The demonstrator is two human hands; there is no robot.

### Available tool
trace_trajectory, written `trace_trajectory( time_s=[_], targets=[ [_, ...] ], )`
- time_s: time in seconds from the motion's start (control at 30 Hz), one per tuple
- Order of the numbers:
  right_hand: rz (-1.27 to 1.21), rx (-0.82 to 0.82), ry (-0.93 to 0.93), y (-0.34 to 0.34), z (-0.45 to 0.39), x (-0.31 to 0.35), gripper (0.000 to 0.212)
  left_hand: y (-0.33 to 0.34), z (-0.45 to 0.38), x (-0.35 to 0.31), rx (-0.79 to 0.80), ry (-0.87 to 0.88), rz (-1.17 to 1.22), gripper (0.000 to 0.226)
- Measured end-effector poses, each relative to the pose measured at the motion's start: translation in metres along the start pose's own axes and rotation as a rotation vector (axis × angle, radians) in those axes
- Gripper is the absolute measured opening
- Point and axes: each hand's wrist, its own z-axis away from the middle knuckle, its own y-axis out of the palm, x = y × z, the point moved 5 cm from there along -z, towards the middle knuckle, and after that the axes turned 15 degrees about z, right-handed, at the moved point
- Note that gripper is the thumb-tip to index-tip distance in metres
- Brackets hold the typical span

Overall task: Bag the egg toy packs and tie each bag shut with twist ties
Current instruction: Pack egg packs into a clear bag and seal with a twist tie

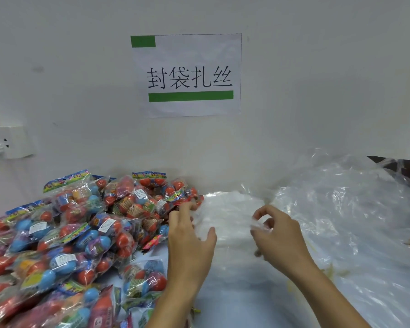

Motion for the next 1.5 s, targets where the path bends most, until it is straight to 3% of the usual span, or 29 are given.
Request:
trace_trajectory(
  time_s=[0.13,0.23,0.37,0.43,0.53,0.63,0.7,0.83,0.93,1.0,1.07,1.2,1.4,1.5],
  targets=[
    [-0.213,-0.273,0.163,-0.019,-0.004,-0.011,0.016,0.006,0.003,-0.007,0.065,0.055,0.138,0.064],
    [-0.208,-0.332,0.244,-0.027,-0.007,-0.021,0.017,0.010,0.005,-0.005,0.126,0.019,0.153,0.064],
    [-0.175,-0.086,0.206,-0.019,-0.007,-0.015,0.076,0.016,0.007,0.001,0.203,-0.034,0.060,0.055],
    [-0.028,-0.040,0.181,-0.014,-0.006,-0.013,0.088,0.019,0.007,0.003,0.240,-0.047,0.017,0.045],
    [0.180,-0.095,0.148,-0.012,-0.005,-0.010,0.068,0.023,0.009,0.006,0.278,-0.085,0.002,0.023],
    [0.250,-0.188,-0.070,-0.010,0.002,0.011,0.028,0.020,0.009,0.007,0.237,-0.069,-0.018,0.010],
    [0.255,-0.058,-0.235,0.001,0.010,0.030,0.020,0.011,0.003,0.006,0.138,-0.080,0.009,0.012],
    [0.397,0.549,-0.363,0.049,0.040,0.048,0.013,-0.022,-0.009,0.004,-0.092,-0.205,0.199,0.022],
    [0.450,0.732,-0.295,0.070,0.056,0.046,0.046,-0.045,-0.014,-0.001,-0.212,-0.248,0.341,0.023],
    [0.460,0.769,-0.281,0.078,0.063,0.048,0.067,-0.052,-0.015,-0.007,-0.231,-0.247,0.391,0.022],
    [0.449,0.779,-0.292,0.082,0.067,0.051,0.072,-0.054,-0.014,-0.013,-0.203,-0.230,0.417,0.023],
    [0.399,0.798,-0.295,0.090,0.071,0.054,0.053,-0.045,-0.011,-0.024,-0.085,-0.155,0.330,0.026],
    [0.298,0.784,-0.196,0.089,0.065,0.051,0.045,-0.022,-0.004,-0.022,0.183,-0.135,0.134,0.021],
    [0.208,0.708,-0.086,0.068,0.050,0.041,0.039,-0.020,-0.003,-0.023,0.179,-0.114,0.121,0.017]
  ],
)
